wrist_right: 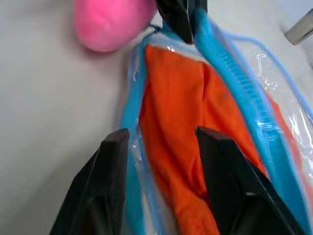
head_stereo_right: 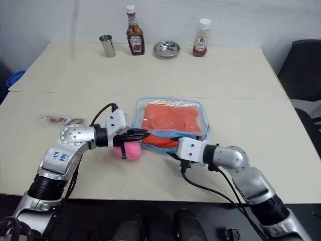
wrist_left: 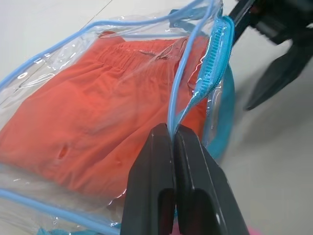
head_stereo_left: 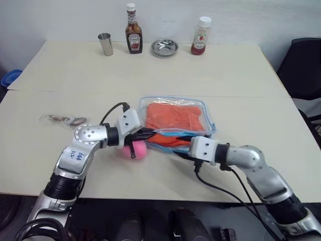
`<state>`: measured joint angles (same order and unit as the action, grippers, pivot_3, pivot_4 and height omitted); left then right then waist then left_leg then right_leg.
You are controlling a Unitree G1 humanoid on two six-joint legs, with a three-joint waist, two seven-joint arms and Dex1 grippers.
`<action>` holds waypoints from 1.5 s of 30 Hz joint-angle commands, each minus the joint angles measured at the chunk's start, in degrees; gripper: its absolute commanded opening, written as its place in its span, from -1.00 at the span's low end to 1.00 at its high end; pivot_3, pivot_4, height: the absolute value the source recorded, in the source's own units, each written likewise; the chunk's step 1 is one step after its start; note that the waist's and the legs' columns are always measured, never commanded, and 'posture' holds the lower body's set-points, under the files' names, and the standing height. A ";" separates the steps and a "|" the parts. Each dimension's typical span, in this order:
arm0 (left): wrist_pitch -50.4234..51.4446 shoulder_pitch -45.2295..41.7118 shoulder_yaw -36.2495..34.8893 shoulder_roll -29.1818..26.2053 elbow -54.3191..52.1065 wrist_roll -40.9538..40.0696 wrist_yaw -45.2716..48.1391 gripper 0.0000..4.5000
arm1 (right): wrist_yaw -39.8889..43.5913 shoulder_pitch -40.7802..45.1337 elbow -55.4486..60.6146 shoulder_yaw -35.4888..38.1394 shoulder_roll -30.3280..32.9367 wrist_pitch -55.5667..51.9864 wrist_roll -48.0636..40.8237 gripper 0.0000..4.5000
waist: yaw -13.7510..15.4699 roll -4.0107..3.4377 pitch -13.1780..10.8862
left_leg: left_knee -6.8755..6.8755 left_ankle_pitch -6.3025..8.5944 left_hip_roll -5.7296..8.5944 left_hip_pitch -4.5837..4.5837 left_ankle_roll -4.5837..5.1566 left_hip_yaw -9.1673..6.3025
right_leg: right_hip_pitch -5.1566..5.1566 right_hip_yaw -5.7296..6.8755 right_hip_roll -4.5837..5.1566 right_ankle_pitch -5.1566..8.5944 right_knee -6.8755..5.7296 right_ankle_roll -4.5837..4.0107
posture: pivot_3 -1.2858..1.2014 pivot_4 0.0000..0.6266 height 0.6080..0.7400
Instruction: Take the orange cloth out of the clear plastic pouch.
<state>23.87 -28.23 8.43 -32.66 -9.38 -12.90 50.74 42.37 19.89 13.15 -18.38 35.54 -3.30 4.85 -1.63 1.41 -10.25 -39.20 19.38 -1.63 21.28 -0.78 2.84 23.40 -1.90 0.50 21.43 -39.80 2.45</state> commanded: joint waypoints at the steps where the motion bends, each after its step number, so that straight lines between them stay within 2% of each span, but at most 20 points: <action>1: 0.16 0.08 0.71 0.55 -2.44 0.03 -0.45 -1.00 | -4.89 1.89 -4.90 -1.24 0.12 7.26 8.36 0.23 | 0.02 0.00 0.00 | -0.01 0.00 0.01 0.00 0.00 0.00 | 0.00 0.00 0.01 0.00 0.00 0.00 | 0.03 -0.52 1.00; 5: 0.65 0.22 0.84 0.59 -2.89 -0.43 -0.35 -1.00 | -6.97 2.88 -8.60 -2.13 -0.17 11.67 13.02 0.82 | -0.05 0.00 0.00 | -0.01 0.00 0.00 0.00 0.00 0.00 | 0.00 0.00 0.00 0.00 -0.01 0.00 | 0.03 -0.52 1.00; 12: 0.65 -0.12 1.68 0.86 -3.38 -0.31 -0.13 -1.00 | -7.64 4.18 -11.83 -2.26 -1.92 14.09 15.73 0.82 | -0.25 0.00 0.00 | -0.01 -0.02 -0.01 -0.05 -0.04 0.01 | -0.01 0.00 -0.03 0.00 -0.06 0.00 | 0.03 -0.52 1.00; 15: 0.62 -0.35 2.19 1.24 -3.50 -0.21 -0.27 -1.00 | -5.91 4.50 -11.92 -2.00 -3.71 12.68 13.39 0.82 | -0.32 0.03 0.02 | -0.01 -0.02 -0.02 -0.06 -0.04 0.01 | -0.03 -0.01 -0.03 0.00 -0.07 0.00 | 0.03 -0.52 1.00; 18: 0.13 -0.06 2.57 1.60 -3.22 0.03 -0.32 -1.00 | -4.51 4.61 -11.50 -2.05 -4.29 12.73 12.96 0.54 | -0.35 0.03 0.02 | -0.01 -0.02 -0.02 -0.07 -0.04 0.01 | -0.02 0.00 -0.03 0.00 -0.08 0.00 | 0.03 -0.52 1.00; 23: -0.29 0.39 2.63 1.89 -2.91 0.36 -0.49 -1.00 | -3.72 4.76 -12.15 -2.79 -4.05 13.11 15.29 -0.21 | -0.17 0.03 0.02 | -0.01 -0.02 -0.02 -0.05 -0.04 0.01 | -0.02 0.00 -0.02 0.00 -0.07 0.00 | 0.03 -0.52 1.00; 28: -0.49 0.58 2.17 1.67 -2.51 0.55 -0.60 -1.00 | -3.28 5.35 -12.37 -3.85 -4.21 14.04 16.69 -0.21 | -0.15 0.03 0.02 | -0.01 -0.02 -0.01 -0.06 -0.04 0.01 | -0.02 0.00 -0.02 0.00 -0.06 0.00 | 0.03 -0.52 1.00; 34: -0.88 0.39 1.89 1.49 -1.75 0.85 -0.49 -1.00 | -1.50 7.94 -14.81 -7.03 -1.96 17.52 22.37 -0.21 | -0.21 0.03 0.02 | -0.01 -0.02 -0.02 -0.06 -0.04 0.01 | -0.02 0.00 -0.02 0.00 -0.07 0.00 | 0.03 -0.52 1.00; 40: -0.76 -0.50 1.79 1.96 -1.37 0.71 -0.67 -1.00 | -0.58 11.88 -19.93 -8.74 -2.48 16.20 25.50 -0.21 | -0.21 0.04 0.04 | -0.01 -0.03 -0.02 -0.08 -0.04 0.01 | -0.03 0.00 -0.02 0.00 -0.07 0.00 | 0.03 -0.52 1.00; 45: -0.91 -1.03 1.75 2.23 -0.80 0.81 -0.79 -1.00 | 3.96 13.44 -20.93 -9.76 -1.54 15.37 24.41 -0.21 | -0.20 0.11 0.12 | -0.02 -0.03 -0.02 -0.13 -0.04 0.01 | -0.07 0.01 -0.01 0.00 -0.07 0.00 | 0.03 -0.52 1.00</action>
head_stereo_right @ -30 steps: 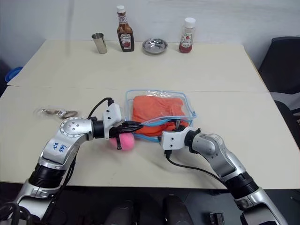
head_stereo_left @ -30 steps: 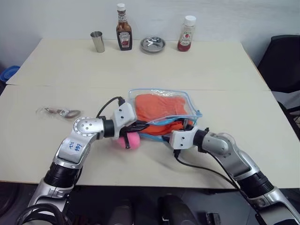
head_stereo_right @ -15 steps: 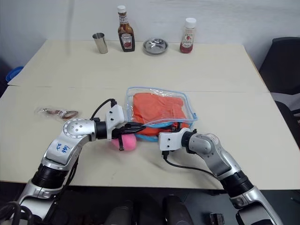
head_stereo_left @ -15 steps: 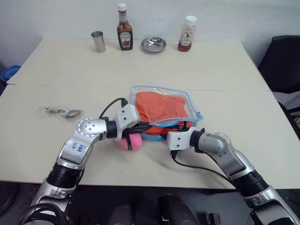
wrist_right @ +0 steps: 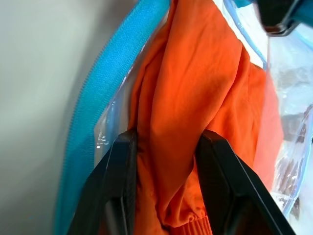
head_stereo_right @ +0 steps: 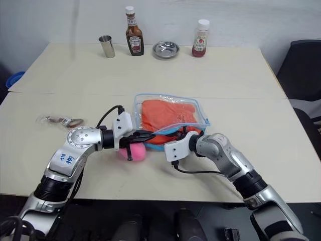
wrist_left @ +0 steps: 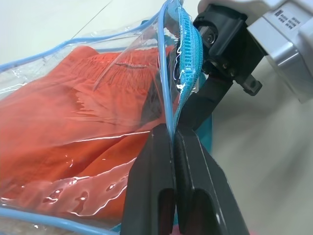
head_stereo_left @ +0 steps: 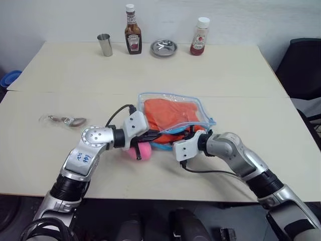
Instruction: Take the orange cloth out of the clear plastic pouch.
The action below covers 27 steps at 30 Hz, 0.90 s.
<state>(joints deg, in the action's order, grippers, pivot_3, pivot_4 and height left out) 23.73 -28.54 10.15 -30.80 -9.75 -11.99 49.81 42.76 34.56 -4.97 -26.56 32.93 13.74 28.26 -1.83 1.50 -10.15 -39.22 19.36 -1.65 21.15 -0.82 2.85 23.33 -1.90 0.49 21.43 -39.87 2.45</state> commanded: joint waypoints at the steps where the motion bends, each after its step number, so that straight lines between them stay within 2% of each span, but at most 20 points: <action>1: -0.83 -0.80 -0.02 0.38 -0.29 -0.06 0.15 -1.00 | 4.10 -1.14 -2.44 -1.22 1.24 -1.89 0.59 -0.21 | 0.01 0.02 0.02 | 0.00 0.00 0.00 0.00 0.00 0.00 | 0.00 0.00 0.00 0.00 0.00 0.00 | 0.03 -0.52 1.00; 9: -2.11 -0.85 -0.58 0.06 1.17 0.31 0.16 -1.00 | 9.97 0.97 -1.57 -0.60 6.03 -0.19 0.73 -0.21 | 0.25 0.06 0.05 | -0.01 0.01 0.03 -0.01 0.02 -0.02 | -0.08 0.03 0.06 0.00 0.07 0.00 | 0.03 -0.52 1.00; 15: -2.55 -1.32 -0.39 0.95 1.97 0.50 -0.41 -1.00 | 5.34 1.56 -6.49 -2.01 1.64 -1.17 2.93 -0.21 | -0.08 0.32 0.35 | -0.01 0.00 0.01 -0.09 0.01 -0.03 | -0.11 0.03 0.03 0.00 0.03 0.00 | 0.03 -0.52 1.00; 18: -2.47 -1.59 -0.50 1.26 2.17 0.58 -0.53 -1.00 | 4.37 1.48 -8.51 -2.35 0.75 -1.14 3.44 -0.47 | -0.27 0.35 0.41 | -0.01 0.00 -0.01 -0.26 0.00 -0.02 | -0.29 0.03 0.02 0.00 0.01 0.00 | 0.03 -0.52 1.00; 21: -2.22 -1.83 -0.71 1.27 2.34 0.54 -0.59 -1.00 | 4.50 1.32 -9.01 -2.42 0.77 -0.51 3.30 -0.93 | -0.23 0.35 0.41 | 0.20 0.01 -0.02 -0.85 0.02 -0.03 | -0.90 0.04 0.00 0.01 0.17 -0.03 | 0.03 -0.52 1.00; 27: -1.12 -2.07 -1.59 1.84 3.28 0.06 -1.64 -1.00 | 5.44 0.85 -7.49 -3.18 2.56 3.16 3.60 -0.97 | -0.10 0.35 0.41 | 0.20 0.02 -0.01 -0.87 0.02 -0.03 | -0.92 0.04 0.01 0.01 0.19 -0.02 | 0.03 -0.52 1.00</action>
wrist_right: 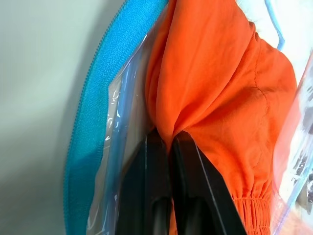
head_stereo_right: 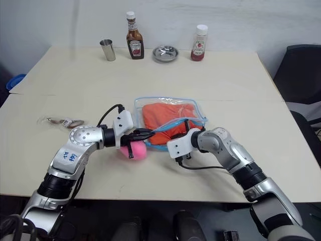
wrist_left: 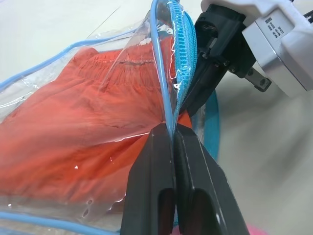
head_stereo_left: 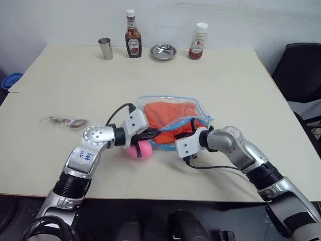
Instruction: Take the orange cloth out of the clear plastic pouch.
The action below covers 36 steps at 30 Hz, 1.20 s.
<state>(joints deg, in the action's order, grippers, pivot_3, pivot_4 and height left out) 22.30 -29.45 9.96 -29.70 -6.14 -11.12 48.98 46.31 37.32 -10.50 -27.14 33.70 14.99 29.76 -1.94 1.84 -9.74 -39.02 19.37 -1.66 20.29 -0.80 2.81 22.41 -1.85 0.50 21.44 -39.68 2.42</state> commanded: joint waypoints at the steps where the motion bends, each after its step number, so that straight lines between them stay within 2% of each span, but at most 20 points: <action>1: 1.38 -1.64 -1.86 1.56 0.17 -1.21 -1.79 -1.00 | 1.43 -2.27 -0.76 -2.79 2.42 4.23 2.20 -0.97 | 0.06 0.00 0.00 | 0.00 0.00 0.00 0.00 0.00 0.00 | 0.00 0.00 0.00 0.00 0.00 0.00 | 0.03 -0.52 1.00; 6: 3.12 -4.32 -2.70 4.55 3.07 -1.06 -4.63 -1.00 | 0.21 -2.75 2.47 -3.79 5.13 13.41 4.41 -0.97 | 0.38 0.00 0.00 | -0.03 0.03 0.03 0.07 0.05 -0.02 | -0.01 0.02 0.04 0.00 0.12 0.00 | 0.03 -0.52 1.00; 14: 3.53 -8.40 -1.48 8.60 6.30 -0.67 -5.37 -1.00 | -0.96 -1.30 -0.59 -4.19 5.39 17.21 8.88 -0.97 | 0.34 0.00 0.00 | -0.03 0.03 0.02 0.08 0.04 -0.01 | 0.00 0.02 0.02 0.00 0.13 0.01 | 0.03 -0.52 1.00; 17: -0.72 -8.96 1.46 7.62 10.21 5.30 -7.18 -1.00 | 0.63 -2.72 2.24 -3.19 6.48 19.53 5.02 -0.97 | 0.44 0.00 0.00 | -0.03 0.02 0.01 0.07 0.03 -0.02 | 0.00 0.02 0.02 0.00 0.12 0.01 | 0.03 -0.52 1.00; 19: -4.74 -9.27 3.35 6.39 13.99 9.68 -8.47 -1.00 | 0.85 -4.13 5.16 -1.29 8.95 21.44 2.25 -0.97 | 0.55 0.00 0.00 | -0.03 0.02 0.02 0.07 0.03 -0.02 | -0.01 0.02 0.03 0.00 0.15 0.01 | 0.03 -0.52 1.00; 23: -7.93 -10.60 3.43 6.16 20.15 13.27 -11.68 -1.00 | 2.71 -6.82 11.10 2.43 13.87 23.56 -4.89 -0.97 | 0.45 -0.01 -0.01 | 0.00 0.03 0.03 0.10 0.05 -0.02 | -0.01 0.02 0.04 0.00 0.22 0.01 | 0.03 -0.52 1.00; 27: -10.39 -12.90 2.19 6.37 26.58 15.66 -16.24 -1.00 | 11.63 -13.63 19.65 2.32 25.53 27.49 -19.34 -0.97 | 0.42 -0.11 -0.07 | 0.03 0.03 0.02 0.10 0.05 -0.01 | 0.01 0.02 0.01 0.00 0.20 0.01 | 0.03 -0.52 1.00; 32: -12.32 -13.77 1.07 4.55 29.40 16.88 -17.34 -1.00 | 13.37 -23.59 19.71 7.59 36.30 28.39 -21.94 -0.97 | 0.15 -0.11 -0.08 | 0.08 0.03 -0.01 0.06 0.04 0.01 | -0.01 -0.01 -0.02 0.00 0.22 0.01 | 0.03 -0.52 1.00; 36: -11.97 -10.96 0.71 1.52 24.92 15.05 -12.07 -1.00 | 9.04 -30.47 12.96 14.41 39.39 27.20 -20.97 -0.97 | 0.07 -0.11 -0.08 | 0.10 0.01 -0.04 0.00 0.01 0.05 | -0.04 -0.05 -0.04 0.00 0.19 0.01 | 0.03 -0.52 1.00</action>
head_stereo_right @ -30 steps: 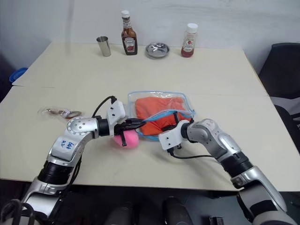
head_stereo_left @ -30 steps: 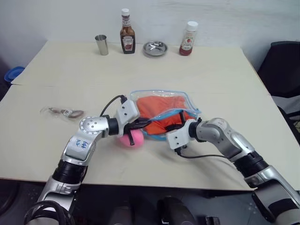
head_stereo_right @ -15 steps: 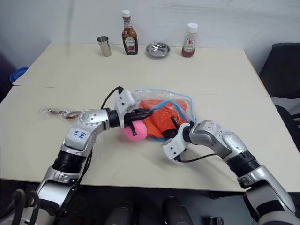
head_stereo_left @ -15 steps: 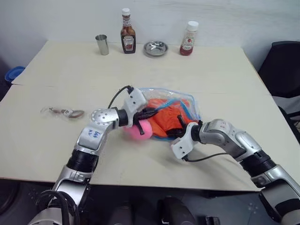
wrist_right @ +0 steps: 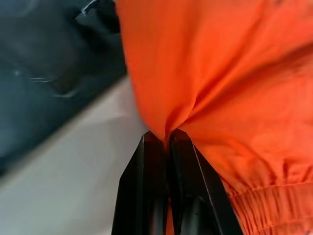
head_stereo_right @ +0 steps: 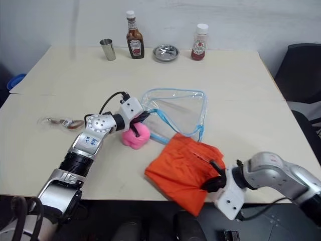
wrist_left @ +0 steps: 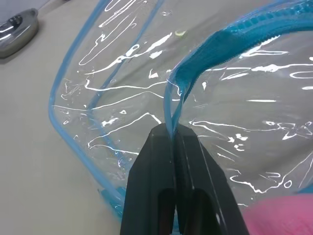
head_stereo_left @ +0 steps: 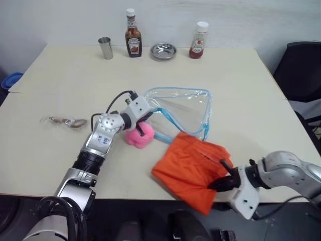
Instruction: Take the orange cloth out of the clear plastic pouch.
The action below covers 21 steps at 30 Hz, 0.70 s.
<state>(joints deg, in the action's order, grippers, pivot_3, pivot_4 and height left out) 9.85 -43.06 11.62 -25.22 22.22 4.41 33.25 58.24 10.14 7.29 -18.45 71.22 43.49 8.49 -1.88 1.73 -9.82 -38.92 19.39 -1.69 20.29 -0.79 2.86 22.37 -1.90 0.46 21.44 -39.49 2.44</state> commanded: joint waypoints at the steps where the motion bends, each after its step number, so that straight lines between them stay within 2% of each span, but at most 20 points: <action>1: 0.83 4.30 -0.68 -4.04 -6.23 -1.32 6.10 -1.00 | -4.57 -4.78 -7.22 7.90 1.89 -2.12 0.49 -0.97 | 0.01 0.00 0.00 | 0.01 0.00 0.00 0.00 0.00 0.00 | 0.00 0.00 0.00 0.00 0.01 0.00 | 0.03 -0.52 1.00; 5: 3.29 11.86 0.26 -8.50 -18.14 -4.49 14.09 -1.00 | -10.67 -9.68 -12.97 17.07 -1.32 -11.49 -3.98 -0.97 | 0.27 0.00 0.00 | 0.06 -0.02 -0.01 -0.02 -0.03 0.04 | -0.02 -0.03 0.04 0.00 0.04 0.00 | 0.03 -0.52 1.00; 9: 5.85 18.22 1.30 -13.37 -27.47 -5.33 19.12 -1.00 | -14.79 -12.41 -12.30 23.94 -5.49 -20.73 -6.34 -0.97 | 0.28 -0.04 0.01 | 0.12 -0.01 0.00 -0.08 -0.01 0.02 | -0.12 -0.02 0.06 0.00 0.10 -0.01 | 0.03 -0.52 1.00; 15: 6.44 20.05 1.34 -16.41 -31.83 -4.97 21.59 -1.00 | -16.43 -14.82 -8.05 25.37 -9.29 -27.85 -4.30 -0.97 | 0.20 -0.20 0.05 | 0.33 0.00 0.02 -0.09 0.01 0.02 | -0.14 -0.05 0.01 0.00 0.23 0.00 | 0.03 -0.52 1.00; 21: 6.04 22.46 1.94 -19.57 -35.38 -6.03 25.64 -1.00 | -16.29 -16.19 0.44 25.35 -14.45 -35.94 -7.11 -0.97 | -0.07 -0.26 0.08 | 0.80 -0.03 0.00 -0.09 -0.04 0.04 | -0.04 -0.08 -0.05 0.00 0.47 0.00 | 0.03 -0.52 1.00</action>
<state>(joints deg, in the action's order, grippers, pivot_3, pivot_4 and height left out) 15.48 -22.51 11.83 -43.89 -12.11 -1.76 56.48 42.28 -5.95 4.77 5.26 57.31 9.53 3.05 -1.96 1.48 -9.73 -38.10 19.35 -1.71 20.20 -0.84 2.90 22.34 -1.98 0.40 21.44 -39.00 2.43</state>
